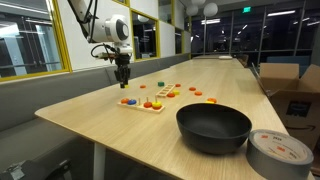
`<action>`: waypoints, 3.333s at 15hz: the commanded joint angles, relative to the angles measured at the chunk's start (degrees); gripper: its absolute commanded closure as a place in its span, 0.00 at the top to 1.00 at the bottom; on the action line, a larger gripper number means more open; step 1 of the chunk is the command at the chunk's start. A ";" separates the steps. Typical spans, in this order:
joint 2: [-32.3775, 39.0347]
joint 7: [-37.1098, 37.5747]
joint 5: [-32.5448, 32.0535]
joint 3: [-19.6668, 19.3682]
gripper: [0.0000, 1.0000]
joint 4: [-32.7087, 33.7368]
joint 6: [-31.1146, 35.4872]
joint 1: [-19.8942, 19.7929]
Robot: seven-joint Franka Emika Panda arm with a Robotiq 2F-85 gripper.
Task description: Detach the yellow disc from the second rod from the right and put it on the table
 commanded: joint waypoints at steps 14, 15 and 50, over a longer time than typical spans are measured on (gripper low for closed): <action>8.56 -5.13 7.31 -1.57 0.88 8.42 -0.72 0.03; 7.82 -5.47 7.62 -1.67 0.97 7.49 -0.41 -0.15; -70.90 -100.26 1.41 -12.65 1.00 -49.92 -13.26 -18.36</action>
